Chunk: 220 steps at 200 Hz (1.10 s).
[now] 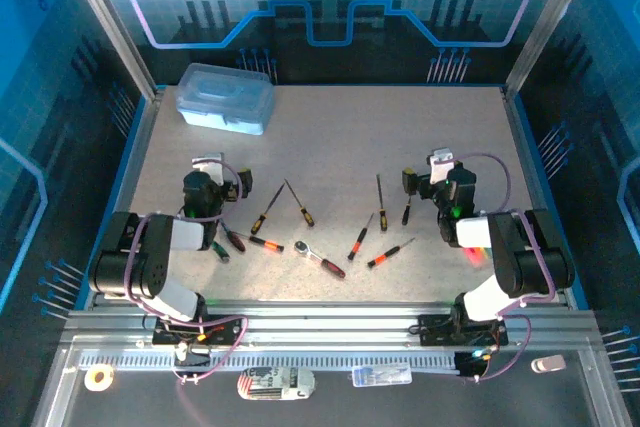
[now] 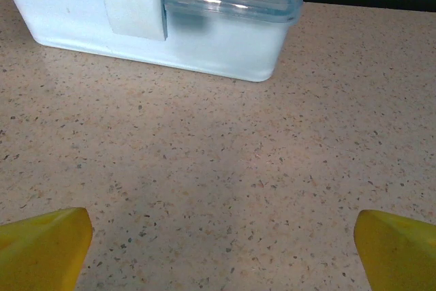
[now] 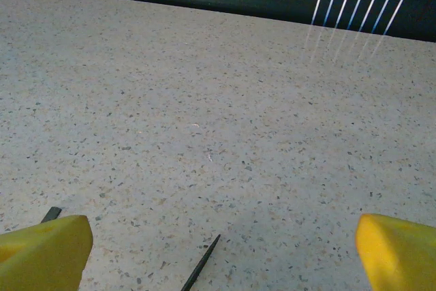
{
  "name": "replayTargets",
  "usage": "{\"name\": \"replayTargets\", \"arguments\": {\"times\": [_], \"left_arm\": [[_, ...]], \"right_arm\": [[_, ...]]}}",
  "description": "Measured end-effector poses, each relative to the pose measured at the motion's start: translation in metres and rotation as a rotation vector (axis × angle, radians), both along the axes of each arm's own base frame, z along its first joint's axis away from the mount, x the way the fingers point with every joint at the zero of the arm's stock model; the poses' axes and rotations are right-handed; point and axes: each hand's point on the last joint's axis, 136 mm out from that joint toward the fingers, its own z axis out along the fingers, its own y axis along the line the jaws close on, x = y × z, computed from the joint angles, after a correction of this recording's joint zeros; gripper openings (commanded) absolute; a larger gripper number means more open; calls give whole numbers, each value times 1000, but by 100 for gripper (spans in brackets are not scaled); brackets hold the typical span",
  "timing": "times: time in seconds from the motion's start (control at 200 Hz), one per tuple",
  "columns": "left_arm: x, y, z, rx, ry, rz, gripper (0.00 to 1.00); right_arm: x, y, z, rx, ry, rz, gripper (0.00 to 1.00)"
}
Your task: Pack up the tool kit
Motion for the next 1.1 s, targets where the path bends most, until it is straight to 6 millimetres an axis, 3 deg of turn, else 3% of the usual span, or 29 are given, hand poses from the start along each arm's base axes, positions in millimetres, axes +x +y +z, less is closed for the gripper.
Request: {"name": "replayTargets", "arguments": {"times": [1.101], "left_arm": [[0, 0, 0, 0, 0, 0, 99]], "right_arm": [[0, 2, 0, 8, 3, 16, 100]]}}
